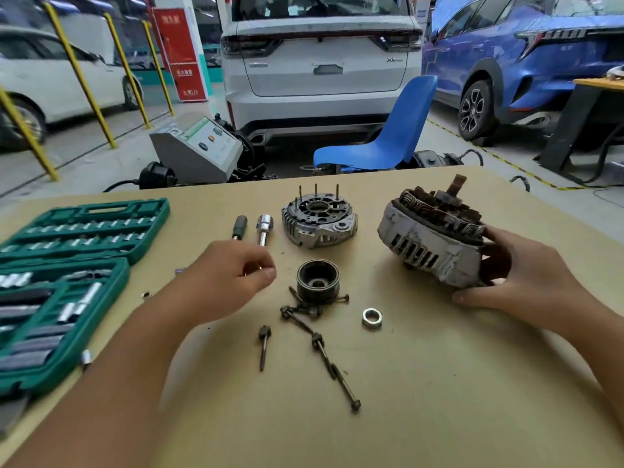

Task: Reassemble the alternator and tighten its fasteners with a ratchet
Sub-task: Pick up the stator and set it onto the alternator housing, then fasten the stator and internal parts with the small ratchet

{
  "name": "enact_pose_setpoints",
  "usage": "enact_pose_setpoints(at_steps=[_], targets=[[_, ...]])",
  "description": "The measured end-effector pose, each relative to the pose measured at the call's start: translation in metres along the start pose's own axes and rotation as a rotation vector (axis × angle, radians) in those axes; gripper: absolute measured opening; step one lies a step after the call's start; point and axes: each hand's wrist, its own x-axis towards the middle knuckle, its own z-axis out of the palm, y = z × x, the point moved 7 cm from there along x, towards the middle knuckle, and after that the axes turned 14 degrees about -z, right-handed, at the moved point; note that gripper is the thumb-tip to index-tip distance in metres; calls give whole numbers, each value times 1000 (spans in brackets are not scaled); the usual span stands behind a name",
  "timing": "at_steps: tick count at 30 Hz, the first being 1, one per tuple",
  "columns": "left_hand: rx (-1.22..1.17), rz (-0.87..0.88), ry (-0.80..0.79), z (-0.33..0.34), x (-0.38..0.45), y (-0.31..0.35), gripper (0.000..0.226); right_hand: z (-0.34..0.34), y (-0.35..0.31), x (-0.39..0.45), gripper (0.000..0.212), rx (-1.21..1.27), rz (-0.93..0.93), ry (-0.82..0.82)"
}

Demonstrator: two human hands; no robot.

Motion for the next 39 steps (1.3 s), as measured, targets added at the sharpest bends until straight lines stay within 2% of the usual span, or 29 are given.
enact_pose_setpoints(at_steps=[2, 6, 9, 15, 19, 22, 25, 28, 29, 31, 33, 36, 39], targets=[[-41, 15, -90, 5, -9, -9, 11, 0, 4, -4, 99, 11, -5, 7], [-111, 21, -283, 15, -26, -19, 47, 1, 5, -6, 99, 35, -4, -31], [-99, 47, -371, 26, -29, -12, 48, -2, -3, -6, 95, 37, 18, -46], [-78, 29, -334, 27, -31, -7, 33, -5, -5, -10, 99, 34, 49, -14], [-73, 70, -248, 20, -31, -8, 21, -7, -21, -10, 103, -7, 36, 8], [-229, 123, -186, 15, -33, 0, 18, -7, -30, -11, 112, -27, -15, 47], [-520, 135, -177, 16, -38, 11, 13, -7, -33, -11, 117, -40, -33, 84], [-740, 142, -185, 23, -41, 22, 14, -10, -41, -12, 101, -53, -87, 178], [-786, 146, -175, 24, -42, 25, 16, -11, -42, -14, 87, -10, -84, 257], [-852, 143, -139, 27, -43, 29, 19, -14, -42, -15, 43, 142, -64, 442], [-889, 138, -97, 29, -43, 31, 21, -22, -40, -7, 22, 162, -37, 603], [-886, 147, -38, 30, -42, 32, 19, -33, -27, 22, 24, 205, 99, 675], [-890, 135, 31, 27, -42, 30, 13, -14, -10, 54, 54, 384, 296, 503]])
